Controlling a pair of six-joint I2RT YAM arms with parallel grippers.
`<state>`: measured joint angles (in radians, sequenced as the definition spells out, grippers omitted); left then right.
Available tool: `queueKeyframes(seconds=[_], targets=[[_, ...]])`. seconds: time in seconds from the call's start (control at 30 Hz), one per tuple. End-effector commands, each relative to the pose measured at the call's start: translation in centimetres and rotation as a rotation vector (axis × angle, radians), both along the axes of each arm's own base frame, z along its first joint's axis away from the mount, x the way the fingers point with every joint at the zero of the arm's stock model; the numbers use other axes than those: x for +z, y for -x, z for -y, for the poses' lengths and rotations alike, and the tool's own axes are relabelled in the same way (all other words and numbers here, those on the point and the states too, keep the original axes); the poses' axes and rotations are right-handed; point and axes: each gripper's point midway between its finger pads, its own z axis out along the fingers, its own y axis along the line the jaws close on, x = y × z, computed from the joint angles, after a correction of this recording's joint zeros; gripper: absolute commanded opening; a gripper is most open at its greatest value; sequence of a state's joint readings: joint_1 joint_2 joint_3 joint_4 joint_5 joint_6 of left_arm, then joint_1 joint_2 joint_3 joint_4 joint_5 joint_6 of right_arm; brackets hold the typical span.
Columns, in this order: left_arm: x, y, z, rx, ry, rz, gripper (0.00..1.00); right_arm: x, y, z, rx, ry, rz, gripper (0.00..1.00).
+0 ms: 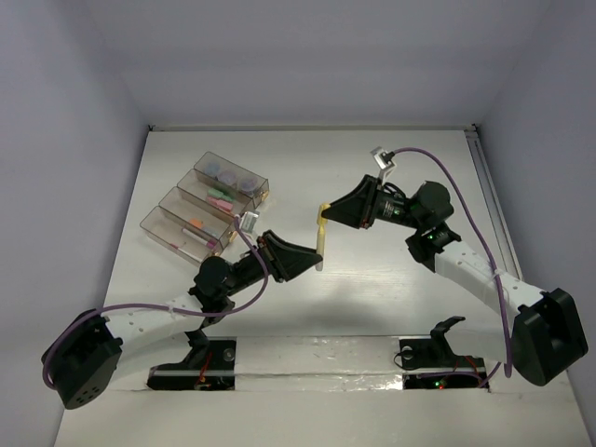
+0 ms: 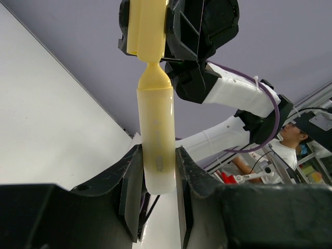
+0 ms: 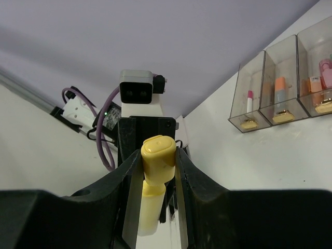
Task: Sort the stationery into containers
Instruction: Close the pen cap on the pen.
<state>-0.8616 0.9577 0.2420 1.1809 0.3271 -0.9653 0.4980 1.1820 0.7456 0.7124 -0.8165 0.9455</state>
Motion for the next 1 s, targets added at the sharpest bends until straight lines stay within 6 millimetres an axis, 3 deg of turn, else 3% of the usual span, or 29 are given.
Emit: queueKeyframes(seconds=[0.0, 0.37, 0.97], targets=[[3.8, 0.4, -0.5, 0.0, 0.079, 0.103, 0.0, 1.1, 0.7, 0.0, 0.021, 0.001, 0.053, 0.0], [3.5, 0.0, -0.4, 0.019, 0.051, 0.104, 0.0, 0.4, 1.5, -0.5, 0.042, 0.069, 0.06, 0.0], [3.2, -0.6, -0.2, 0.047, 0.02, 0.119, 0.0, -0.1, 2.8, 0.4, 0.016, 0.162, -0.004, 0.0]])
